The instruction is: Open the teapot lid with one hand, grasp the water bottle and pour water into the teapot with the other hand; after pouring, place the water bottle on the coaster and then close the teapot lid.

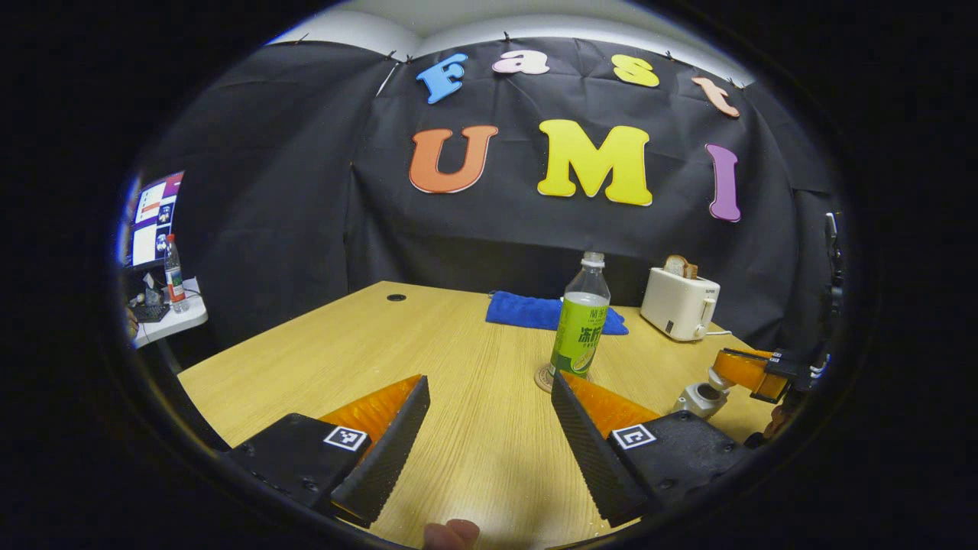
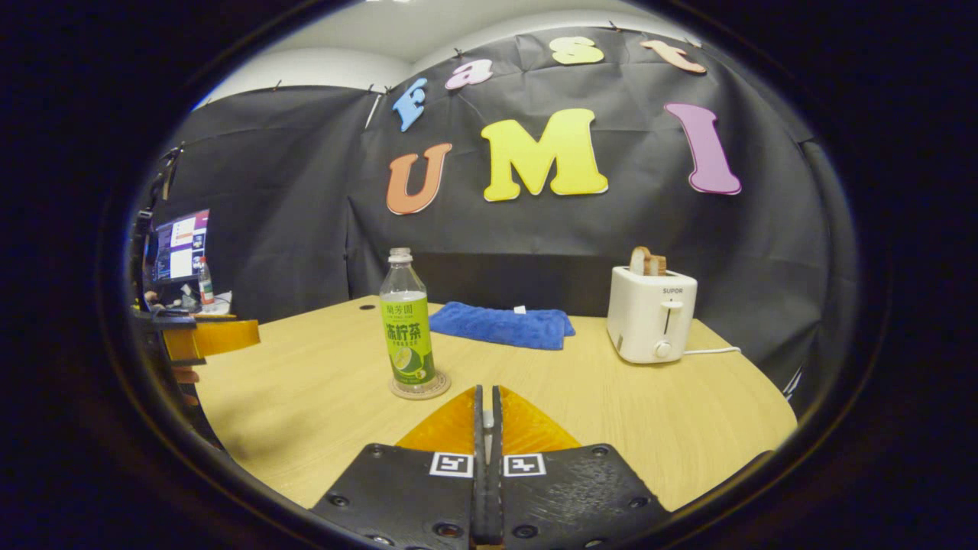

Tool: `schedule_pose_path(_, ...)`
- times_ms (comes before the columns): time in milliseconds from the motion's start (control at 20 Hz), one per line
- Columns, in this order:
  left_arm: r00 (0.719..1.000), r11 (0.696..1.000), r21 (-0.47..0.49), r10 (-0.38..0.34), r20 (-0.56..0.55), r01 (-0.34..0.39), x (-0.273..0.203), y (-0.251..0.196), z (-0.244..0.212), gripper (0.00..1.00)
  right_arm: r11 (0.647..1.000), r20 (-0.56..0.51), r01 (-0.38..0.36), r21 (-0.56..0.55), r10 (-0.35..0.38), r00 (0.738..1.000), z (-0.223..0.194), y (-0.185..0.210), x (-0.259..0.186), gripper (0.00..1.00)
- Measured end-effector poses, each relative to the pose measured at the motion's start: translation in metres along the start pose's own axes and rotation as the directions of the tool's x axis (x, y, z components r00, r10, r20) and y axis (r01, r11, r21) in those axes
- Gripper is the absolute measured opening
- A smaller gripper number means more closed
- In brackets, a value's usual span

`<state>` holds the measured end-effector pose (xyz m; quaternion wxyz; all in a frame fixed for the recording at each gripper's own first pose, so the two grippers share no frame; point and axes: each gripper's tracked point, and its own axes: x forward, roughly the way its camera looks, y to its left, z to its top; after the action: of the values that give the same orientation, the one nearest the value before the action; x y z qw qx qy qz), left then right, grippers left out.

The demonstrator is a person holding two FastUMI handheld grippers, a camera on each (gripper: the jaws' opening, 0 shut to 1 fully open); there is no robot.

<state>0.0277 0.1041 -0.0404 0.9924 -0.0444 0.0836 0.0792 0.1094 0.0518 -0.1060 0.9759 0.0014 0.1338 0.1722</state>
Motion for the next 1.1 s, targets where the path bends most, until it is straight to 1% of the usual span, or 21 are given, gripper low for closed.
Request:
schedule_pose_path(200,0.999,1.000,0.009,0.010,0.037,-0.011,-0.007,0.003,0.012,1.00,1.000,-0.009,-0.007,0.008,0.007,1.000,-0.005,0.004,0.004,0.00)
schedule_pose_path(300,0.999,1.000,0.007,0.013,0.040,-0.013,-0.009,0.004,0.014,1.00,1.000,-0.011,0.001,0.004,-0.001,1.000,-0.009,0.002,0.006,0.00)
schedule_pose_path(550,0.999,1.000,-0.001,0.028,0.045,-0.028,-0.012,0.010,0.017,1.00,0.999,-0.025,0.013,0.034,-0.012,1.000,-0.018,-0.002,0.006,0.00)
schedule_pose_path(700,0.998,1.000,-0.001,0.027,0.056,-0.027,-0.013,0.008,0.021,1.00,0.999,-0.026,0.008,0.046,-0.007,1.000,-0.020,0.001,0.005,0.00)
schedule_pose_path(1100,0.998,0.999,0.020,0.024,0.058,-0.025,-0.018,0.005,0.026,1.00,0.998,-0.035,0.035,0.053,-0.033,0.999,-0.026,-0.001,0.006,0.00)
